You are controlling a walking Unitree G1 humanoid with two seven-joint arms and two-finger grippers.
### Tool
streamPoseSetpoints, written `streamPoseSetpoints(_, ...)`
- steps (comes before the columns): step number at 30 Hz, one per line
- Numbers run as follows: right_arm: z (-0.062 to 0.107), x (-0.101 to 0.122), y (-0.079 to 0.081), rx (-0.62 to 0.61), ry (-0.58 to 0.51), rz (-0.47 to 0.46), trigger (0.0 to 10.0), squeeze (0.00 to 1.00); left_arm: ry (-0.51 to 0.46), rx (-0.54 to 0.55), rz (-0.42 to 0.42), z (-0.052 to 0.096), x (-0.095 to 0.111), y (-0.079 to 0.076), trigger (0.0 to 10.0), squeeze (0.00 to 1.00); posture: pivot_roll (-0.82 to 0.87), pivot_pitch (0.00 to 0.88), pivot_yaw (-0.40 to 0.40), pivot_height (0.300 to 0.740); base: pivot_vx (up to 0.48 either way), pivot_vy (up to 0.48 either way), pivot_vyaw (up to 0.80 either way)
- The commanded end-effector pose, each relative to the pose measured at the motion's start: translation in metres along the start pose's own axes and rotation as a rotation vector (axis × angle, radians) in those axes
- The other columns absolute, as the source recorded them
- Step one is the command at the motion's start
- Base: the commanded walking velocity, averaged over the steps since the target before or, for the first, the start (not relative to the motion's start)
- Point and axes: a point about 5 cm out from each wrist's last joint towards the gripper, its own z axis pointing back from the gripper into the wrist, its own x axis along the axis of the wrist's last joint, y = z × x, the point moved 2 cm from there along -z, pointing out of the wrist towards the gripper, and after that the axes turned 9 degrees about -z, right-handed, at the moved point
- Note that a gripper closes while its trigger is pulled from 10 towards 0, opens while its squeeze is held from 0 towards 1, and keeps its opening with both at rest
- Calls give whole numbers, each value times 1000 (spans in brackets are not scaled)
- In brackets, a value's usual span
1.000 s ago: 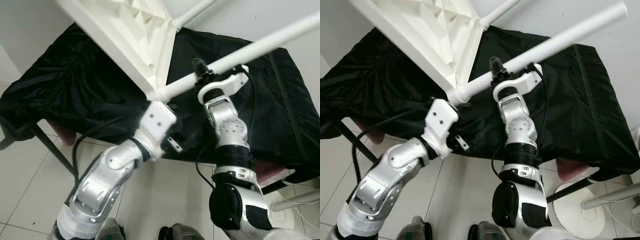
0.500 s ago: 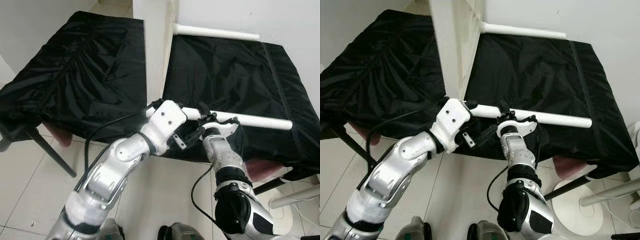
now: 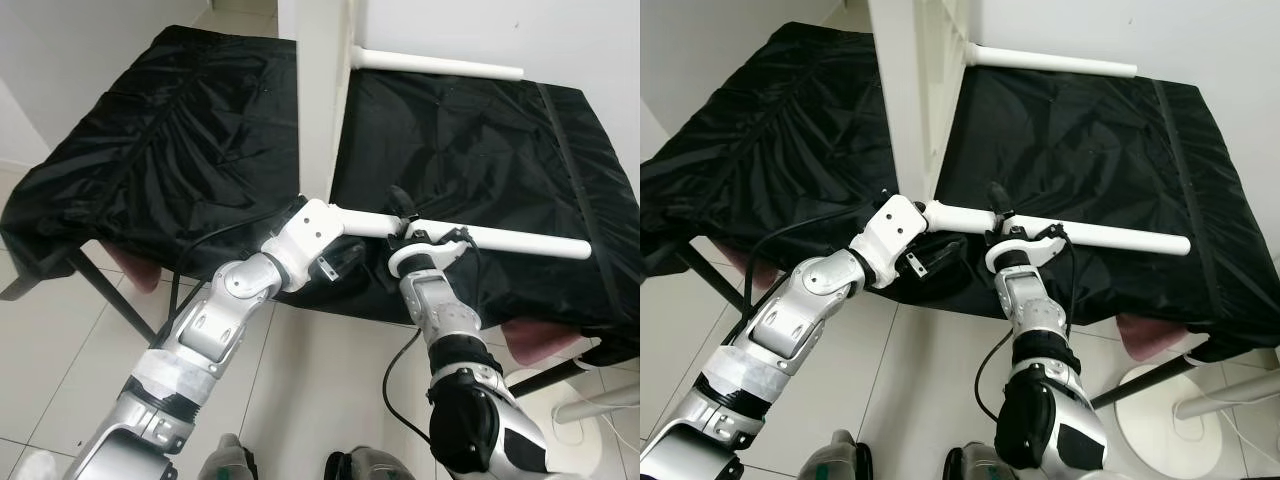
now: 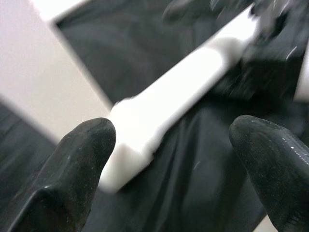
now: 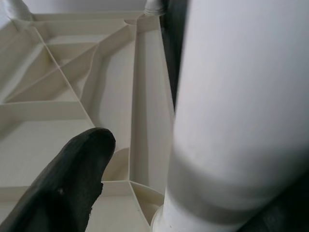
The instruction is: Building children table
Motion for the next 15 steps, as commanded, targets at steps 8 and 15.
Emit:
streamPoseSetpoints(8, 53, 15, -25, -60, -54, -40, 10000, 0, 26, -2, -108, -1, -14, 4, 10000, 0, -67, 141, 27, 740, 0, 0, 0)
streamPoseSetpoints(15, 91, 29, -29, -90, -71, -43, 10000, 0, 37, 33, -153, -2, -21, 15, 10000, 0, -71, 157, 39, 740, 0, 0, 0)
